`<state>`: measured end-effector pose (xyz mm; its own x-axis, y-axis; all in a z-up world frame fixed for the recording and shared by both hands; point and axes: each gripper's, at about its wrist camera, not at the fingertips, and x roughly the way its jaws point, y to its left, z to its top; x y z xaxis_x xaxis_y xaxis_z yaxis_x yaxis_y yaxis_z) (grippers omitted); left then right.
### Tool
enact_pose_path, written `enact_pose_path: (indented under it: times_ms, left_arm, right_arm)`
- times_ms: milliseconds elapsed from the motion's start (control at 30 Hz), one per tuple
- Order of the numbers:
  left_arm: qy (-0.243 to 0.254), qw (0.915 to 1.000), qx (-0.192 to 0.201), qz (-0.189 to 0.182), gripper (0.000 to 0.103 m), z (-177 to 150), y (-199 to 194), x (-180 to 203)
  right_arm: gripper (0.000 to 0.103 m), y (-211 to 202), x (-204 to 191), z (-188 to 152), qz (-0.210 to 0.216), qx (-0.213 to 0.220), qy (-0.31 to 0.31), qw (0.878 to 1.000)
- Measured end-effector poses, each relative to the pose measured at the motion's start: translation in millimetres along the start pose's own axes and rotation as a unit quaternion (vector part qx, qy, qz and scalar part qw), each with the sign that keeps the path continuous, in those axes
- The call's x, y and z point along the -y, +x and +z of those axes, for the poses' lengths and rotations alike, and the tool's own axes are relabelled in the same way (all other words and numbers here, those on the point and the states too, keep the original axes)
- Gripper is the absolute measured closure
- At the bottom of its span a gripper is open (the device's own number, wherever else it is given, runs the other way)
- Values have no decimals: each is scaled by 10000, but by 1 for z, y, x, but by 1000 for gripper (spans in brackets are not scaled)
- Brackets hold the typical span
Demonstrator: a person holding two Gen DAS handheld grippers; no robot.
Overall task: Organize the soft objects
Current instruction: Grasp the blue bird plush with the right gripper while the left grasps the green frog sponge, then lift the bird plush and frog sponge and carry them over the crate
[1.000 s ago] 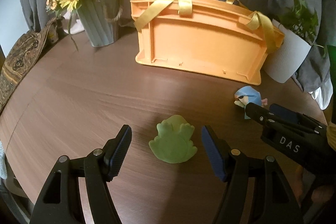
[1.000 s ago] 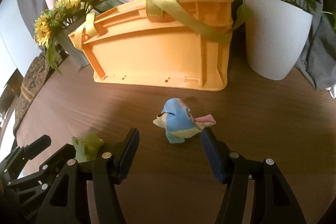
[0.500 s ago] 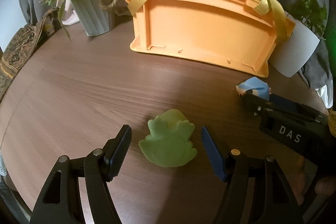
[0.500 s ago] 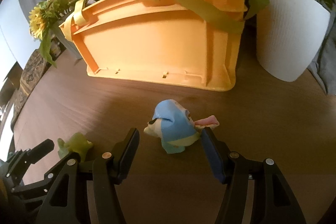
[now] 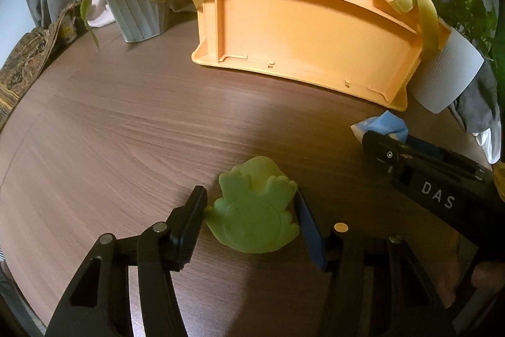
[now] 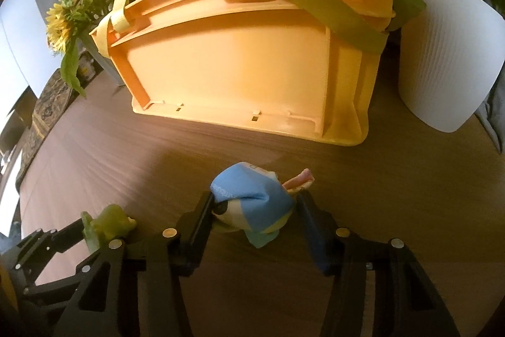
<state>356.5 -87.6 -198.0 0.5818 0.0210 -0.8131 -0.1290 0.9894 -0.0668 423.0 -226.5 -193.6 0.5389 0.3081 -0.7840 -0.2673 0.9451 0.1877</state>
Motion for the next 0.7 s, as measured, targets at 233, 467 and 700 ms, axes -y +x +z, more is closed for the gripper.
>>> enact_pose_path:
  times_ms: [233, 467, 700]
  left_arm:
    - [21, 9999, 141, -28, 50, 2, -10, -2]
    - [98, 9995, 294, -112, 50, 4, -24, -3]
    - [149, 9985, 498, -165, 50, 7, -45, -9]
  right_arm:
    - [51, -12, -3, -8, -23, 57, 9, 10000]
    - [51, -30, -5, -13, 7, 111, 127, 9999]
    - [51, -52, -12, -19, -12, 231, 173, 9996]
